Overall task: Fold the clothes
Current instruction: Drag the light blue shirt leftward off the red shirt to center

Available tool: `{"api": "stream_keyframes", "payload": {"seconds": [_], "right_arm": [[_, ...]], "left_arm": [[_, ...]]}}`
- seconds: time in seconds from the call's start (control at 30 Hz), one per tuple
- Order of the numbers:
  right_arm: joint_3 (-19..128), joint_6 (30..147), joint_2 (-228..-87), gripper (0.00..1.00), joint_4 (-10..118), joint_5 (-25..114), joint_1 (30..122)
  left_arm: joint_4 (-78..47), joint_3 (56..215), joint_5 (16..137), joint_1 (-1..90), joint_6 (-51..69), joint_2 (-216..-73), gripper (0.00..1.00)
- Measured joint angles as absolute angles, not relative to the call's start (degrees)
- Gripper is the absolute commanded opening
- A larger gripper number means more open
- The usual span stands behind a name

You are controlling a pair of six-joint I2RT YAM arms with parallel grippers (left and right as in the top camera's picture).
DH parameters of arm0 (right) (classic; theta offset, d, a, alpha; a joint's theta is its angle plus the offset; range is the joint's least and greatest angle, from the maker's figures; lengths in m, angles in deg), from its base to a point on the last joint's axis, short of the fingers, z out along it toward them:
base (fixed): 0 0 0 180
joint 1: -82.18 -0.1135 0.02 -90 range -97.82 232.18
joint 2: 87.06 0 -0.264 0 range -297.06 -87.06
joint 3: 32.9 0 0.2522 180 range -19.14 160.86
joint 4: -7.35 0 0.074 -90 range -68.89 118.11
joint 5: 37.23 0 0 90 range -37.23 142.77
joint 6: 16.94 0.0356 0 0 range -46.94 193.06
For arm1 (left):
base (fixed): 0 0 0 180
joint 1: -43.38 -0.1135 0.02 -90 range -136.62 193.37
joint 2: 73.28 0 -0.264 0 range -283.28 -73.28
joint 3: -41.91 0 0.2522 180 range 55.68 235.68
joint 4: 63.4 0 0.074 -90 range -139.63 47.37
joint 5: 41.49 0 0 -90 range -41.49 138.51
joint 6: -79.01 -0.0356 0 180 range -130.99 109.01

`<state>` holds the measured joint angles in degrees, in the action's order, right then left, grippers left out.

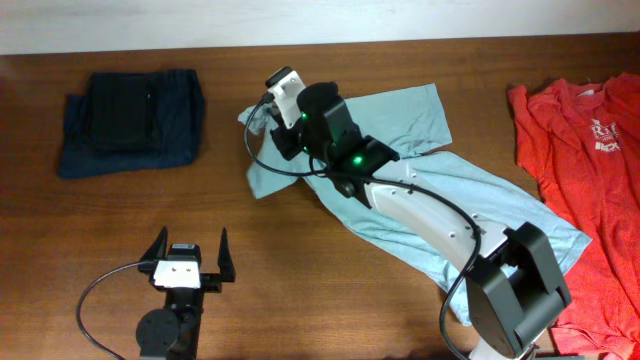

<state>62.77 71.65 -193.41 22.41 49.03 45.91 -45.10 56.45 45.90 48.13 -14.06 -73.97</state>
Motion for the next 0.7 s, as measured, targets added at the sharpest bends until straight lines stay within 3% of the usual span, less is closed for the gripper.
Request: {"api": "stream_keyframes", "payload": {"seconds": [0.7], "right_arm": [[62.8, 71.8, -193.4, 0.04, 25.8, 49.0, 46.2]], "left_arm": [[-45.2, 56.5, 45.9, 48.1, -14.1, -74.0, 0.99]]}}
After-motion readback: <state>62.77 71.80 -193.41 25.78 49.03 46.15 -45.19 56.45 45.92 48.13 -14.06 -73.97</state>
